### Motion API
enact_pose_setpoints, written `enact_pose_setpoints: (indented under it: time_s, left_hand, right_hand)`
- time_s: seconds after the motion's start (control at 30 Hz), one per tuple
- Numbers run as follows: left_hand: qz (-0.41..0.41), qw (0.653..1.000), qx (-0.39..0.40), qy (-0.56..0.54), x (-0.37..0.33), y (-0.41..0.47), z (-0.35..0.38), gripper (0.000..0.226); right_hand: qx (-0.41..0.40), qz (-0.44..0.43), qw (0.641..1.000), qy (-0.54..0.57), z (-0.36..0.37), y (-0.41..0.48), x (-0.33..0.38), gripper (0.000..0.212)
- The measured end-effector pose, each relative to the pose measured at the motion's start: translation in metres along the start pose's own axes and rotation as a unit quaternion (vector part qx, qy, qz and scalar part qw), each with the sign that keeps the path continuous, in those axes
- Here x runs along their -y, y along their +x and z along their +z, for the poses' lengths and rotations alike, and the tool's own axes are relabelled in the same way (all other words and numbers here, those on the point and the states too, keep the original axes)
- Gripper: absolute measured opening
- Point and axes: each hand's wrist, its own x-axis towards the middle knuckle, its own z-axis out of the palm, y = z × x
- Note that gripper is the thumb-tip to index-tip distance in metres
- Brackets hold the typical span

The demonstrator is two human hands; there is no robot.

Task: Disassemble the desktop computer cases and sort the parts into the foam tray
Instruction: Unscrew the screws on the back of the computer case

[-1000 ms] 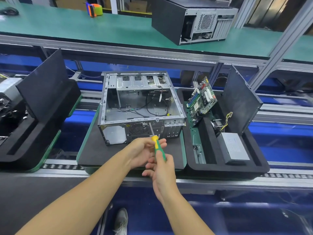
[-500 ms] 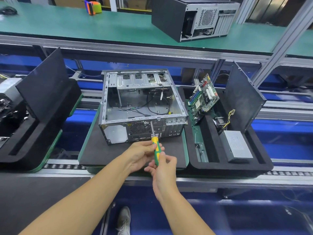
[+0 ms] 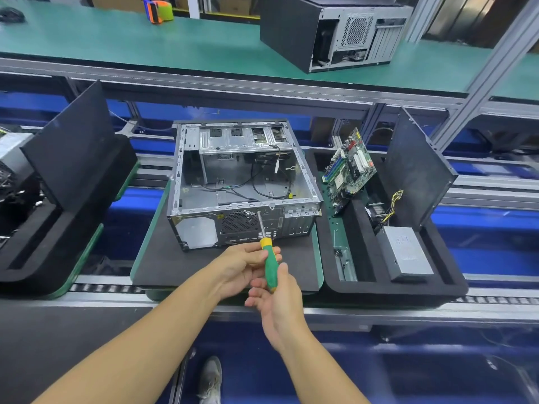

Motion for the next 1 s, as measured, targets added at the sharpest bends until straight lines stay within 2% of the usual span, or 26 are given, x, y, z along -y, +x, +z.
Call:
enact_pose_setpoints:
  time_s: [0.1, 0.17, 0.23, 0.33, 0.4, 0.43, 0.5, 0.57, 0.63, 0.77, 1.0]
  left_hand:
    - [-0.011, 0.999, 0.005, 0.033, -0.002, 0.001, 0.006, 0.021]
    - [-0.011, 0.997, -0.006, 0.072, -0.004, 0.001, 0.012, 0.023]
    - [0.000, 0.996, -0.016, 0.087, -0.004, 0.004, 0.015, 0.019]
    - [0.018, 0.998, -0.042, 0.052, -0.001, 0.010, 0.008, 0.010]
    - [0.017, 0.999, -0.035, 0.016, 0.001, 0.011, 0.003, 0.017]
    - [0.012, 0.999, -0.030, 0.002, 0.002, 0.011, 0.002, 0.022]
    - [0.009, 1.000, -0.023, -0.009, 0.000, 0.013, 0.000, 0.029]
    - [0.023, 0.999, -0.034, -0.007, -0.008, 0.020, 0.003, 0.024]
    - [0.049, 0.995, -0.078, -0.037, -0.019, 0.031, 0.007, 0.018]
    - [0.060, 0.985, -0.138, -0.079, -0.036, 0.054, 0.017, 0.023]
    - [0.068, 0.978, -0.176, -0.092, -0.036, 0.073, 0.022, 0.017]
  right_hand:
    - [-0.015, -0.099, 0.990, -0.099, -0.002, 0.000, -0.002, 0.013]
    - [-0.027, -0.162, 0.968, -0.190, -0.004, 0.000, -0.003, 0.031]
    - [-0.020, -0.184, 0.961, -0.206, -0.003, -0.001, 0.000, 0.037]
    - [-0.011, -0.097, 0.991, -0.091, 0.000, -0.001, 0.005, 0.024]
    - [-0.005, -0.024, 1.000, -0.009, 0.001, 0.001, 0.006, 0.035]
    - [-0.002, -0.017, 1.000, -0.010, 0.000, 0.003, 0.004, 0.036]
    - [-0.006, -0.030, 0.999, -0.022, -0.002, 0.005, 0.002, 0.029]
    - [-0.013, -0.047, 0.999, -0.024, -0.003, 0.005, 0.000, 0.021]
    - [-0.016, -0.055, 0.998, -0.026, -0.003, 0.005, -0.001, 0.015]
    - [-0.022, -0.097, 0.993, -0.066, -0.005, 0.008, -0.005, 0.007]
    - [-0.025, -0.131, 0.982, -0.134, -0.010, 0.007, -0.006, 0.007]
